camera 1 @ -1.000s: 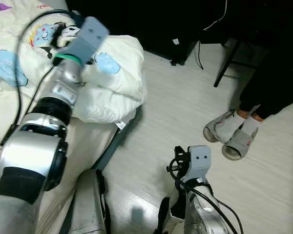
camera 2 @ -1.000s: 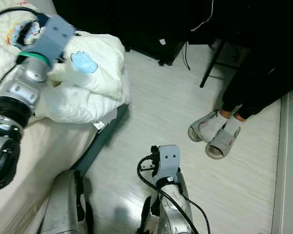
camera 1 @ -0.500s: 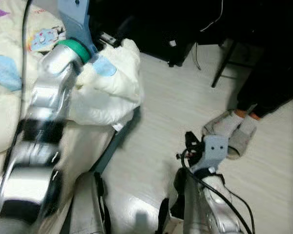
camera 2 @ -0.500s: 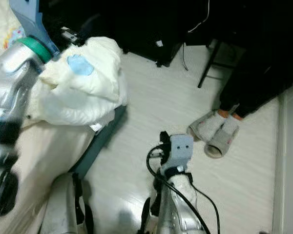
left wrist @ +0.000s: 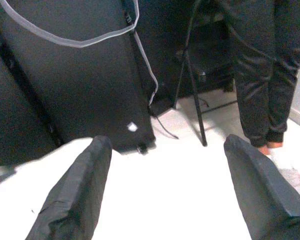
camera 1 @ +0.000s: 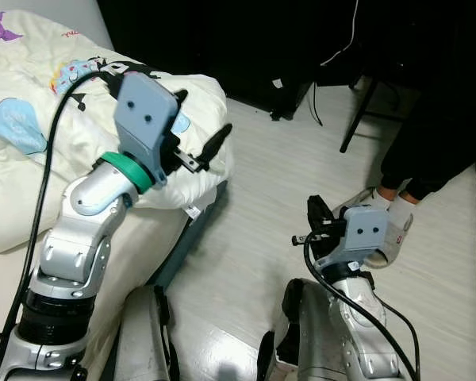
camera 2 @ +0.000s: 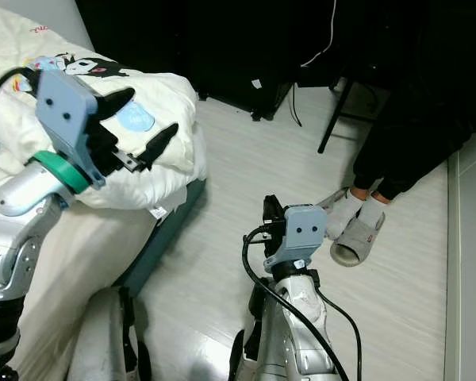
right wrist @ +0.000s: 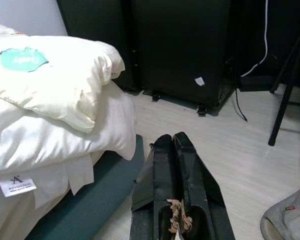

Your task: Clean up the room

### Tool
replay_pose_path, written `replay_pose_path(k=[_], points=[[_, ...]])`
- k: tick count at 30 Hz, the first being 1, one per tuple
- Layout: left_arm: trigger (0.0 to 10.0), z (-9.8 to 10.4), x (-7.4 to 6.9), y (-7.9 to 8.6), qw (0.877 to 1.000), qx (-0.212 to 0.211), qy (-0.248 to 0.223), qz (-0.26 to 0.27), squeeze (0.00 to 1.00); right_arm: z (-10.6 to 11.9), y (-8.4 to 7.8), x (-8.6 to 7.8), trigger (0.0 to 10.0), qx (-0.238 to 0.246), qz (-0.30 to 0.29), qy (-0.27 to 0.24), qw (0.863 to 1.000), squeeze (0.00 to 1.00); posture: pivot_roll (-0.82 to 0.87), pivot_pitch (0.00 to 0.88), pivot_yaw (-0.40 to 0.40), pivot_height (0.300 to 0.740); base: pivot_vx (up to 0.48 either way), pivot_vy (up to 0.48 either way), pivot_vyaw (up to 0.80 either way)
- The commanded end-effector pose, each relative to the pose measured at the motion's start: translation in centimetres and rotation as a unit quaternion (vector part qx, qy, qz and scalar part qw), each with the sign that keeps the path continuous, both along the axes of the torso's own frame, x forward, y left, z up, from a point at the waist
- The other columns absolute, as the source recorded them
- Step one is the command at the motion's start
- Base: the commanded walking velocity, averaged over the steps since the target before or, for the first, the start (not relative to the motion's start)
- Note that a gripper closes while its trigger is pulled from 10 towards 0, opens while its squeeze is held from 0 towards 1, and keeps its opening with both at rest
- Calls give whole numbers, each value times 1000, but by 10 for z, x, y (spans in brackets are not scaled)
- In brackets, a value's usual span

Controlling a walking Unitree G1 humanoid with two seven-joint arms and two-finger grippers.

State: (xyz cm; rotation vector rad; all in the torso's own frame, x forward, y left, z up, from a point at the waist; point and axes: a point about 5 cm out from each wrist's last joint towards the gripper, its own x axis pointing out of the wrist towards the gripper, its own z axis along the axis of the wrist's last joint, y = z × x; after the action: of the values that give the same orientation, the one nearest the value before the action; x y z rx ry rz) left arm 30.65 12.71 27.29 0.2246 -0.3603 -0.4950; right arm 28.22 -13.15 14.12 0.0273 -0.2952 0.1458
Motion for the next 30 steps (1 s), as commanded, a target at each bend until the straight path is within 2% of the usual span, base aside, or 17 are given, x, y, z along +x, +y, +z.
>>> replay_pose_path(k=[1, 2, 3, 6, 9, 30], points=[[10000, -7, -2, -5, 1000, -7, 20, -4, 0, -4, 1, -3, 10000, -9, 5, 5, 1000, 0, 80, 177, 40, 566, 0, 0, 0], [10000, -13, -1, -8, 999, -30, 44, 8, 0, -2, -2, -2, 10000, 6, -5, 5, 1000, 0, 78, 172, 41, 576, 0, 0, 0], [10000, -13, -1, -8, 999, -30, 44, 8, 0, -2, -2, -2, 10000, 6, -5, 5, 1000, 0, 78, 172, 41, 576, 0, 0, 0], [10000, -20, -1, -5, 994, -58, 85, 21, 0, 0, -5, 1, 10000, 8, -12, 8, 1000, 0, 76, 167, 42, 591, 0, 0, 0], [10000, -22, -1, -5, 993, -62, 96, 25, 0, 0, -5, 2, 10000, 7, -13, 9, 1000, 0, 77, 165, 41, 596, 0, 0, 0], [10000, -42, 2, -7, 989, -46, 127, 64, 0, -6, -10, 7, 10000, 8, -19, 28, 999, 0, 72, 146, 34, 666, 0, 0, 0]])
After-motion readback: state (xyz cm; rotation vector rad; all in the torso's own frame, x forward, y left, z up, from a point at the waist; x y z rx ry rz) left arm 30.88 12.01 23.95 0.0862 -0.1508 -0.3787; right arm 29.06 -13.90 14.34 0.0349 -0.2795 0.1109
